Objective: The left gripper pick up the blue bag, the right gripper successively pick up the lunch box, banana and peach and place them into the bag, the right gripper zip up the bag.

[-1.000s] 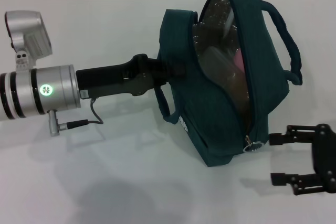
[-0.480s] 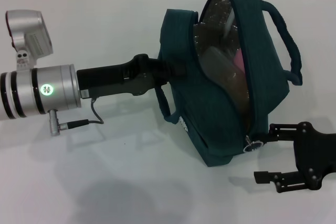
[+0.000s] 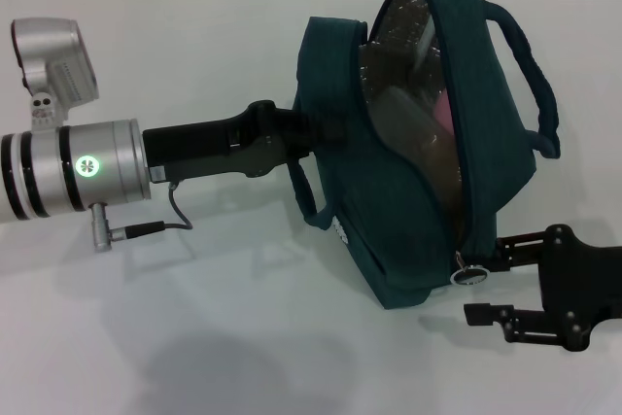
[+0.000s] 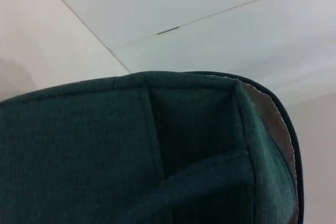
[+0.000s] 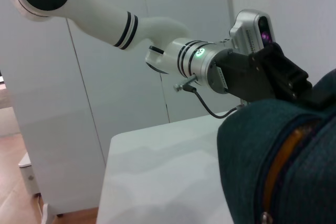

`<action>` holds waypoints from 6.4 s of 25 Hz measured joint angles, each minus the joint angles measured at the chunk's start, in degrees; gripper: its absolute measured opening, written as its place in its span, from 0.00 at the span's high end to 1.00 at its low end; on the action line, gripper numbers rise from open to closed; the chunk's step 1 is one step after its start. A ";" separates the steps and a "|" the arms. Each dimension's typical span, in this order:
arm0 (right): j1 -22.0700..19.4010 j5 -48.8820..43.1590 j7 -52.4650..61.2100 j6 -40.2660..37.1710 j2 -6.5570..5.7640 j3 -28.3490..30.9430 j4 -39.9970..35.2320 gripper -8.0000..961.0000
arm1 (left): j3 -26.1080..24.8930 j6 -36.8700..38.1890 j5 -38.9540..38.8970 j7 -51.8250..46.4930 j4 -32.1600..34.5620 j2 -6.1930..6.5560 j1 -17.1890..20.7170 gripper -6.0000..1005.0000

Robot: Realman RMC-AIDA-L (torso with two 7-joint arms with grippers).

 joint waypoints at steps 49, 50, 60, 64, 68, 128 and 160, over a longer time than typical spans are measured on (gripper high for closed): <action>-0.44 4.57 -0.97 -2.75 -0.18 0.59 -2.67 0.99 | 0.32 0.97 -0.68 6.29 -0.09 0.03 1.16 0.87; -0.45 4.61 -0.98 -2.84 -0.18 0.60 -2.88 0.99 | 0.28 1.26 -0.84 7.49 -0.09 0.02 1.18 0.85; -2.12 10.56 -0.06 -5.15 -0.18 0.62 -7.02 0.99 | -0.24 3.58 -9.07 23.00 0.04 0.15 4.23 0.45; -1.96 13.29 0.96 -4.60 -0.18 0.62 -7.33 0.99 | -0.32 3.74 -12.29 26.72 0.17 0.24 5.92 0.36; -1.56 15.88 2.66 -2.33 -0.18 0.59 -8.31 0.99 | -0.35 3.67 -13.21 28.04 0.41 0.34 7.31 0.28; 13.56 22.55 11.52 14.15 0.15 -6.60 -6.81 0.98 | -0.77 3.76 -11.41 37.01 -1.33 0.07 8.48 0.12; 13.72 24.95 15.65 10.15 -0.18 -6.46 -6.67 0.98 | 0.20 3.63 -13.93 39.88 -1.64 -0.27 3.61 0.31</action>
